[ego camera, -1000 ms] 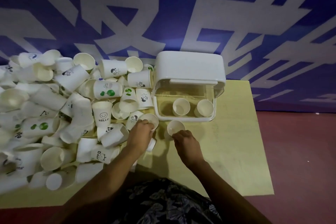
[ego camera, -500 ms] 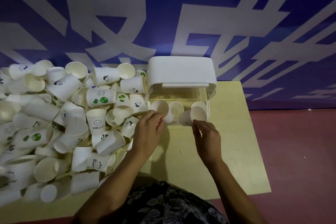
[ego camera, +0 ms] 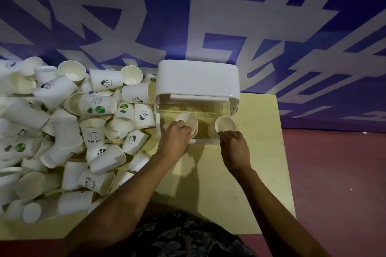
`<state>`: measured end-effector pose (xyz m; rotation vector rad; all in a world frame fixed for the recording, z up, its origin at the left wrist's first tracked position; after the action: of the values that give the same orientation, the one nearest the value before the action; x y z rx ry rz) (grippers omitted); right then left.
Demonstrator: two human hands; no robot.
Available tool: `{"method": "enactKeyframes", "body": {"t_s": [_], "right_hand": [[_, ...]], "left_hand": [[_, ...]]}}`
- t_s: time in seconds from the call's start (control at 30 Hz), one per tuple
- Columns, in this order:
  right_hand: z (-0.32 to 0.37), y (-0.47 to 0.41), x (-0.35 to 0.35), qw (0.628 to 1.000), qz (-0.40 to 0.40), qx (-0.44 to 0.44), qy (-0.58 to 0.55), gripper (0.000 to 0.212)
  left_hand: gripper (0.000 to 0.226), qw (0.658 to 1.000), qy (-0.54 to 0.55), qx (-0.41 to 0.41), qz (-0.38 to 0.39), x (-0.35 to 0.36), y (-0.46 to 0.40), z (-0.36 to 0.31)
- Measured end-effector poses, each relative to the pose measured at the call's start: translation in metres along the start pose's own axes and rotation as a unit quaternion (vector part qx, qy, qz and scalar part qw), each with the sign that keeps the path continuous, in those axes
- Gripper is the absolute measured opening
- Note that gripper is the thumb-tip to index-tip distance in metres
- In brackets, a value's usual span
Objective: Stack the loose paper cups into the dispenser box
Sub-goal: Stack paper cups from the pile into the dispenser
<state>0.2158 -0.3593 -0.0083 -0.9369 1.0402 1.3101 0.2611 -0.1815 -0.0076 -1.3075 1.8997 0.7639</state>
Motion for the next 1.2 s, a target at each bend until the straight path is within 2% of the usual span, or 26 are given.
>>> {"method": "enactKeyframes", "body": {"t_s": [0.13, 0.3, 0.43, 0.57, 0.7, 0.83, 0.9, 1.0, 1.1, 1.2], "right_hand": [[-0.008, -0.012, 0.017, 0.999, 0.032, -0.028, 0.027, 0.026], [-0.013, -0.017, 0.035, 0.994, 0.059, -0.068, 0.057, 0.021], [-0.010, -0.018, 0.031, 0.996, 0.043, -0.070, 0.034, 0.023], [0.019, -0.010, 0.023, 0.993, 0.041, -0.102, -0.036, 0.014], [0.060, 0.012, 0.044, 0.977, 0.132, -0.135, -0.101, 0.025], [0.103, 0.039, 0.072, 0.949, 0.235, -0.189, -0.094, 0.033], [0.127, 0.049, 0.083, 0.938, 0.262, -0.213, -0.076, 0.040], [0.161, 0.052, 0.097, 0.943, 0.260, -0.203, -0.047, 0.050], [0.193, 0.052, 0.108, 0.951, 0.248, -0.183, -0.019, 0.057], [0.216, 0.055, 0.124, 0.946, 0.271, -0.176, 0.005, 0.063]], "left_hand": [[0.018, 0.998, -0.038, -0.026, 0.035, 0.024, -0.006, 0.006], [0.020, 0.994, -0.069, -0.055, 0.059, 0.042, -0.007, 0.011], [0.024, 0.997, -0.014, -0.069, 0.014, 0.029, 0.002, 0.005], [0.019, 0.994, 0.025, -0.100, -0.046, 0.002, 0.035, 0.012], [0.016, 0.983, 0.011, -0.157, -0.091, -0.025, 0.084, 0.038], [0.023, 0.975, -0.044, -0.191, -0.108, -0.052, 0.121, 0.080], [0.027, 0.972, -0.096, -0.192, -0.094, -0.062, 0.134, 0.102], [0.035, 0.971, -0.148, -0.183, -0.039, -0.070, 0.146, 0.131], [0.042, 0.978, -0.136, -0.160, 0.013, -0.075, 0.147, 0.151], [0.041, 0.981, -0.131, -0.136, 0.050, -0.079, 0.144, 0.164]]}}
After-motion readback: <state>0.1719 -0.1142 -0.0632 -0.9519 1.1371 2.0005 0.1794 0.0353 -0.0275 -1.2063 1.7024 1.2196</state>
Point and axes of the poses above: each hand's wrist, its own y-axis away from the middle knuckle, its own x-axis out of the palm, z = x × y, the point moved 7 cm from there along -y, towards the middle knuckle, and after that the axes turned 4 degrees about y, right-handed, at the moved point
